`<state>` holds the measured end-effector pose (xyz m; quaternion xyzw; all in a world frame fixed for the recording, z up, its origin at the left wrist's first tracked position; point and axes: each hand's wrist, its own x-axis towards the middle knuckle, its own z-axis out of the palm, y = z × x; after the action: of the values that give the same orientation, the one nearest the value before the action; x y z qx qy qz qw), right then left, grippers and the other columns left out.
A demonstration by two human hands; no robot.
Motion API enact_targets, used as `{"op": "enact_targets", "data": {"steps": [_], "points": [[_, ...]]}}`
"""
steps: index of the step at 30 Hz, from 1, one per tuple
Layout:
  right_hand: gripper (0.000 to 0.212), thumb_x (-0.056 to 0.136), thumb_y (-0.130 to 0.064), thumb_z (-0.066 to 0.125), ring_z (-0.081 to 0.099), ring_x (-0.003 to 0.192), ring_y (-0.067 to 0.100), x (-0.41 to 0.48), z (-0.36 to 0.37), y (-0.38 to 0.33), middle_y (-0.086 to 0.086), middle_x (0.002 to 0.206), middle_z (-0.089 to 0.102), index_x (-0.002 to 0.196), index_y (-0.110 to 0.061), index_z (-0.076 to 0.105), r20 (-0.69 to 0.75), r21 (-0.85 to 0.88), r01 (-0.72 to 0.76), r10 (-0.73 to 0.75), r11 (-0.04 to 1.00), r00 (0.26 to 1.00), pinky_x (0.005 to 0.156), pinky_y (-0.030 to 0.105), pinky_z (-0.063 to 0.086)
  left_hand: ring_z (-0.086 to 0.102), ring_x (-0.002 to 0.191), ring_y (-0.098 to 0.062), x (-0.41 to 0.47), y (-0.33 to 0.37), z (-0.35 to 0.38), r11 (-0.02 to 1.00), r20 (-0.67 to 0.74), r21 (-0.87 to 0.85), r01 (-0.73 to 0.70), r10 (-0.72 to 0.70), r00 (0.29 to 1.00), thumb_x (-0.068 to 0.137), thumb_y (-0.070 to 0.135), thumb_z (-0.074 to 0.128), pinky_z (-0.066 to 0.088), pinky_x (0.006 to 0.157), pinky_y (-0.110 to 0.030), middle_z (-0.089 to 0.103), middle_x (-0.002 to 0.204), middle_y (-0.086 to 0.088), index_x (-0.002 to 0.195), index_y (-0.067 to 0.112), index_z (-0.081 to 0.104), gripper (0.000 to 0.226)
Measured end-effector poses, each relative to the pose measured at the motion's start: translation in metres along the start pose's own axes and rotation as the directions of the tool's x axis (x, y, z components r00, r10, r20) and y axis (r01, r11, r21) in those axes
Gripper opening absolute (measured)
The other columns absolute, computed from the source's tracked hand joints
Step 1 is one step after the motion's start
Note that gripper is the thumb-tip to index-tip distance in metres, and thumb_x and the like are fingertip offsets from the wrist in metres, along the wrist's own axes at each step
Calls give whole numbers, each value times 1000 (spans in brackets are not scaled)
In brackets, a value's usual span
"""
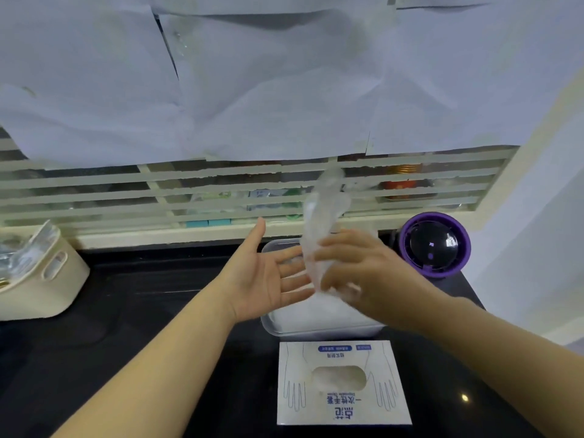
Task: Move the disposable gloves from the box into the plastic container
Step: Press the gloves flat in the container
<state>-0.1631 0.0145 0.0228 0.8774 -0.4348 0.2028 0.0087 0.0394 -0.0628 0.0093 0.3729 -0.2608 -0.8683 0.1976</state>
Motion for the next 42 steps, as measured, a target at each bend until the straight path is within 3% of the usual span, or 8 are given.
{"op": "enact_targets", "data": {"steps": [10,17,21,23,25,28,35,42], "points": [[21,67,-24,82,45,132,24,-26,16,24,-10,124,64,79,-36,69,244,-116,-18,46,993,969,110,58,24,46,132,-40,34,-16,-9,985,159,-172,-2,30,987,75,87,37,25,112,-63,51,142,-16,142,13,49,101],[25,64,-17,88,52,127,27,-12,27,53,-4,120,67,75,-32,71,378,-151,14,44,989,925,107,49,29,57,121,-31,40,-5,-15,944,-175,-193,-267,235,956,89,69,39,44,98,-52,63,127,-12,133,12,54,74],[15,90,-16,64,28,142,20,-7,40,67,-6,141,51,98,-26,72,451,-121,-72,119,990,885,112,34,0,59,114,-12,36,10,-17,737,-442,363,-571,675,590,102,37,43,47,99,-32,61,115,2,119,22,54,25],[20,96,-19,55,18,145,16,-3,48,72,-9,147,42,109,-26,69,483,-108,-97,137,989,865,112,29,-4,57,102,4,30,11,-9,296,-91,824,-483,911,403,98,30,47,45,94,-15,59,112,11,117,24,54,21],[22,98,-21,52,14,145,14,-5,51,75,-10,150,38,113,-28,66,538,-135,-97,155,986,829,116,31,0,54,105,3,37,4,9,-287,420,907,-308,662,621,97,31,46,44,93,-15,56,121,12,126,26,54,30],[23,95,-19,56,17,144,16,-5,58,80,-9,149,39,114,-29,65,647,-177,-48,153,983,747,118,37,10,44,129,-16,70,-14,16,-611,316,775,-161,153,936,102,29,43,41,103,-34,42,147,4,141,24,45,39],[60,88,1,51,27,140,21,-2,46,82,-2,150,37,138,-32,48,789,-206,-220,295,954,538,115,40,26,53,114,-25,107,-29,-9,-593,68,802,-69,-24,997,99,19,52,45,86,-32,43,140,-3,137,21,50,38],[53,90,-32,61,48,123,15,30,53,61,-3,141,48,140,-25,44,645,52,-539,384,841,661,103,33,41,51,120,-20,118,-32,-20,-392,10,919,-25,-41,999,96,13,54,44,100,-35,40,144,0,129,23,55,34]]}}
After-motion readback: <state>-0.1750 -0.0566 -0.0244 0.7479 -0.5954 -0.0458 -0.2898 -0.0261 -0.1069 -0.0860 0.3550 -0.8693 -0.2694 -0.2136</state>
